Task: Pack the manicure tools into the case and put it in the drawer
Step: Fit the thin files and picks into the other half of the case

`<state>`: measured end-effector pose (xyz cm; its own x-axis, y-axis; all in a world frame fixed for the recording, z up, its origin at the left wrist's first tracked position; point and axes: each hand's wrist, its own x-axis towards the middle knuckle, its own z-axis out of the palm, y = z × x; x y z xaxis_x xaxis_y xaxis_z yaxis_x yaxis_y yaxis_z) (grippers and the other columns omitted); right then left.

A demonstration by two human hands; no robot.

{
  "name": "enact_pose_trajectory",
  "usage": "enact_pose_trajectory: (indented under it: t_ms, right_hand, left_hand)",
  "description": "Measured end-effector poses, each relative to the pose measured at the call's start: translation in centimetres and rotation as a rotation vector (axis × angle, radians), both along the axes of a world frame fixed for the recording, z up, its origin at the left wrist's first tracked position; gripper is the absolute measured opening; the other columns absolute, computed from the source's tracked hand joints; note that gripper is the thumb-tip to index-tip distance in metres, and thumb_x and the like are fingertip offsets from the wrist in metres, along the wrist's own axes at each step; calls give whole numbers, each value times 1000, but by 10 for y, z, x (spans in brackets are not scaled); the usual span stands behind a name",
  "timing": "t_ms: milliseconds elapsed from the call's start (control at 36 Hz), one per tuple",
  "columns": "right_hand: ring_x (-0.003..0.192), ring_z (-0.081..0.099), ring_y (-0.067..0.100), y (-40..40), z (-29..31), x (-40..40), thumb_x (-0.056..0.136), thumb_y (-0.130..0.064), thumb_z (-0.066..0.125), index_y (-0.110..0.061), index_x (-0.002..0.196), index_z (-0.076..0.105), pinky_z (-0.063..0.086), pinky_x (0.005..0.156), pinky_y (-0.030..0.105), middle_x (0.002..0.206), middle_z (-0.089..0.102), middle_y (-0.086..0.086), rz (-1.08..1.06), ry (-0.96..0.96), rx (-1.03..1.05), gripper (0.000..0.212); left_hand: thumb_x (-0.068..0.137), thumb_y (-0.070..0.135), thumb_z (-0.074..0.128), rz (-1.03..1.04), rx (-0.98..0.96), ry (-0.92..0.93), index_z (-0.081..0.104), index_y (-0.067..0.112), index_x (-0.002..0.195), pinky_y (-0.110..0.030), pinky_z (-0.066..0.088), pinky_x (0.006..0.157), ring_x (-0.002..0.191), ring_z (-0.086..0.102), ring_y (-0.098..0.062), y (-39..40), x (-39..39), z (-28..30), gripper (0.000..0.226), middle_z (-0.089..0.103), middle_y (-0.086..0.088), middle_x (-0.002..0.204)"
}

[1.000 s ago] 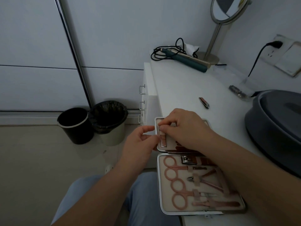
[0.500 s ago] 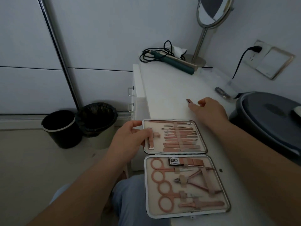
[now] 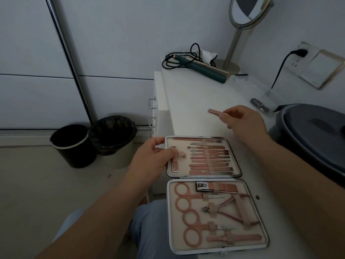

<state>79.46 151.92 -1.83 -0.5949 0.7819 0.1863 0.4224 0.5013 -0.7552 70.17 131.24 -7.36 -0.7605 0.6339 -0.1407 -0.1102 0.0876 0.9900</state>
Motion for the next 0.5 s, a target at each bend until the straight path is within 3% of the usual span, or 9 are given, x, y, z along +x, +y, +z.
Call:
enact_pose_trajectory:
  t_ms: [83, 222, 333, 389, 500]
  right_hand:
    - [66, 56, 5, -20, 11, 2, 80, -24, 66, -31, 79, 65, 47, 57, 17, 75, 64, -9, 155, 138, -211, 7]
    - [67, 60, 8, -41, 15, -3, 76, -22, 72, -26, 91, 67, 49, 61, 23, 75, 64, -6, 270, 135, -407, 16]
    - [49, 56, -1, -51, 15, -9, 72, -29, 75, -25, 85, 67, 47, 51, 15, 60, 62, -10, 290, 36, -344, 17]
    - [49, 55, 1, -54, 14, -11, 71, -31, 75, -26, 81, 68, 46, 57, 19, 60, 62, -11, 319, -5, -303, 14]
    - [49, 53, -5, -59, 17, -15, 74, -31, 73, -30, 79, 68, 40, 58, 17, 60, 61, -16, 369, -75, -239, 7]
  left_hand:
    - [69, 24, 70, -5, 11, -12, 61, 24, 102, -52, 51, 83, 80, 68, -26, 0, 1, -2, 34, 72, -6, 82]
    - [70, 25, 69, 3, 27, -24, 62, 22, 102, -51, 52, 81, 79, 68, -27, -2, 4, -2, 32, 73, -5, 83]
    - [60, 33, 68, 8, 28, -31, 63, 22, 100, -50, 53, 81, 79, 68, -29, -2, 4, -2, 42, 73, -7, 82]
    - [59, 32, 68, 10, 30, -33, 63, 21, 100, -48, 53, 80, 77, 68, -27, -1, 4, -1, 42, 73, -7, 81]
    - [73, 24, 68, 4, 33, -24, 62, 21, 101, -39, 54, 72, 75, 69, -23, -2, 5, -3, 29, 72, -5, 81]
